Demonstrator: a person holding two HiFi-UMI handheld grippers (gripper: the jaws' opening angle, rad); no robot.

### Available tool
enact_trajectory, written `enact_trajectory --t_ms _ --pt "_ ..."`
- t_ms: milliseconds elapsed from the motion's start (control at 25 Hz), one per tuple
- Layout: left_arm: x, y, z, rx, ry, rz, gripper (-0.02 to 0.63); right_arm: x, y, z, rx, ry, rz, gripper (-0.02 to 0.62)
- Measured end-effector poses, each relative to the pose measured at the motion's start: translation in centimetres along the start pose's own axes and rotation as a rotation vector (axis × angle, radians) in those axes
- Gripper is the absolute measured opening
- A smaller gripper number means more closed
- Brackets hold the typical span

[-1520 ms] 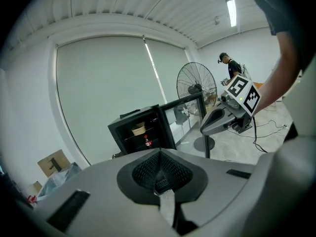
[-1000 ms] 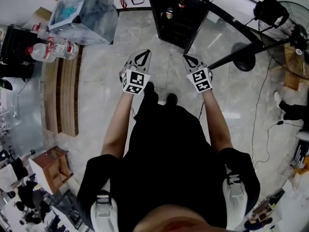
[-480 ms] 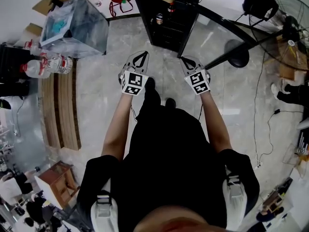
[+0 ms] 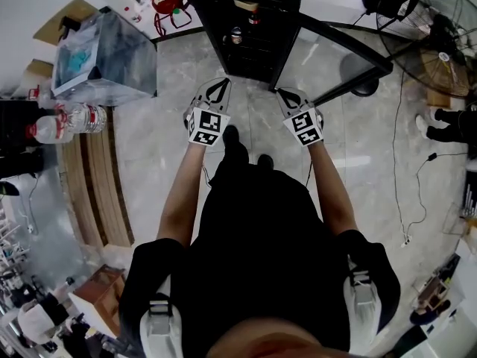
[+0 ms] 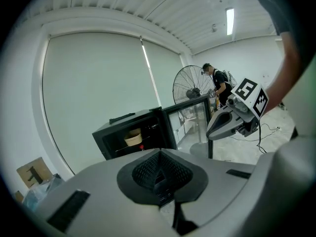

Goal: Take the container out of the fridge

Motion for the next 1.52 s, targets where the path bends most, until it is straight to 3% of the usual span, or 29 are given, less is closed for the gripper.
enact_trajectory --t_ms 1120,1520 --pt "-6.9 13.2 3.5 -0.034 -0.037 0.157 0.020 -11.7 -1.0 -5.5 -0.041 0.077 0.127 -0.002" --pt "-6.4 19.0 5.8 -0.044 -0.044 0.137 0.020 -15.8 1.0 -6.9 -0.044 0.073 0.158 -0.002"
Point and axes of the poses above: the fingertips, and each gripper's own axes: x backward along the fingers, y to its left, z out of its underside, the point moved 8 cm from there along x, backward along the fingers, and after that the axes turned 3 degrees about -y, right-handed, at the moved point
